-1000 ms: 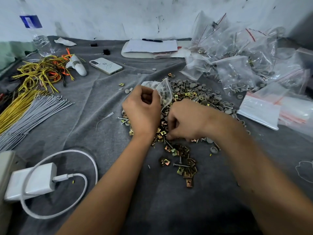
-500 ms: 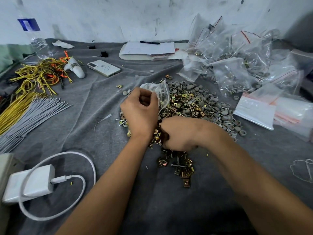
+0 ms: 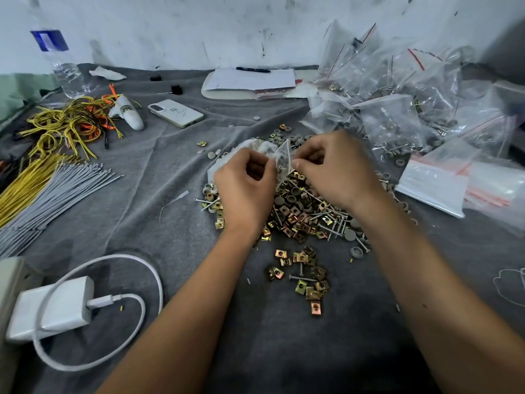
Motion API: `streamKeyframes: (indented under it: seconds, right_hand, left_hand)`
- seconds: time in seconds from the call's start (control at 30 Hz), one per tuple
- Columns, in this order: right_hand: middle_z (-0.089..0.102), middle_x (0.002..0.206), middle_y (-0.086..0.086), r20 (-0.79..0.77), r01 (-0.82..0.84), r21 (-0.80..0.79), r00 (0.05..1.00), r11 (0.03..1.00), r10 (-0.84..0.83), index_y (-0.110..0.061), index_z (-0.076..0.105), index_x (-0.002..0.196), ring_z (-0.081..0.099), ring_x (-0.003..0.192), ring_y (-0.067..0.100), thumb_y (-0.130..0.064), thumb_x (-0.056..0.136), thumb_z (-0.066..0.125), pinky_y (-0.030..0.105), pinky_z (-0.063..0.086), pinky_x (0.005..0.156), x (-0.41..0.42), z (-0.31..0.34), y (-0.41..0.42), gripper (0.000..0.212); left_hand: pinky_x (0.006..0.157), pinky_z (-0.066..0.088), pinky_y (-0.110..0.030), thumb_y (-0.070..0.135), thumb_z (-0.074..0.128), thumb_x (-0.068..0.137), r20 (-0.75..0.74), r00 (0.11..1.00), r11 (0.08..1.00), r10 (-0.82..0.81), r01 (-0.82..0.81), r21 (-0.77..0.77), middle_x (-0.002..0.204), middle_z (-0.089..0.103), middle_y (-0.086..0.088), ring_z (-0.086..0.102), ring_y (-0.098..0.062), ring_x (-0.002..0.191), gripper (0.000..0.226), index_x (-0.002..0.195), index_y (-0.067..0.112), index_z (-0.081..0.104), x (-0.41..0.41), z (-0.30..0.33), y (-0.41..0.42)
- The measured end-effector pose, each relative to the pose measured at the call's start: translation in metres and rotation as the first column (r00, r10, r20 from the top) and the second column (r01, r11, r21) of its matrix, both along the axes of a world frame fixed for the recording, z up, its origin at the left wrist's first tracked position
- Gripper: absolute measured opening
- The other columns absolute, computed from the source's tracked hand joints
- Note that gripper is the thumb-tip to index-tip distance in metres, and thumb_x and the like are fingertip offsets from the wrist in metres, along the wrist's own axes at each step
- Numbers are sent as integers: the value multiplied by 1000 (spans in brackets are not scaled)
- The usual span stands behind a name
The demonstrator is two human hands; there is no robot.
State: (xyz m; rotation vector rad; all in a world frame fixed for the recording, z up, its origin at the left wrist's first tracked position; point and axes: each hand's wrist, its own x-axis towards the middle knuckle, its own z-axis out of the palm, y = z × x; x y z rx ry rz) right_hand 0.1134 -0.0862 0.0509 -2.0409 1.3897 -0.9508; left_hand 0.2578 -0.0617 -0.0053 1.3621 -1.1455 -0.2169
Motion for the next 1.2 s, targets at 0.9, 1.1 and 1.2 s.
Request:
streamKeyframes:
  seconds: [0.9, 1.1, 1.2]
  right_hand:
    - [66, 66, -11, -154, -102, -171, 985, 980, 76, -20, 74, 79, 62, 57, 2, -33, 90, 78, 9, 41, 53, 8, -8, 5, 18]
    - [58, 68, 0, -593, -204, -16, 790, 979, 155, -15, 59, 70, 64, 70, 22, -30, 86, 78, 29, 45, 60, 27, -17, 20, 29]
    - [49, 65, -1, -640, -207, 12, 750, 978, 166, -18, 44, 65, 56, 62, 22, -16, 85, 74, 28, 37, 52, 32, -14, 24, 36]
  left_hand:
    - [56, 45, -16, 11, 73, 87, -165, 977, 986, 138, -151, -65, 59, 61, 13, 56, 0, 54, 14, 75, 16, 69, 7, 3, -3]
    - [56, 45, -16, 13, 73, 85, -213, 962, 982, 173, -186, -42, 58, 60, 14, 55, 0, 54, 15, 73, 20, 68, 10, 4, -4]
    - [55, 43, -14, 12, 73, 85, -222, 959, 982, 176, -188, -30, 58, 60, 13, 54, 0, 53, 14, 74, 18, 70, 10, 4, -5]
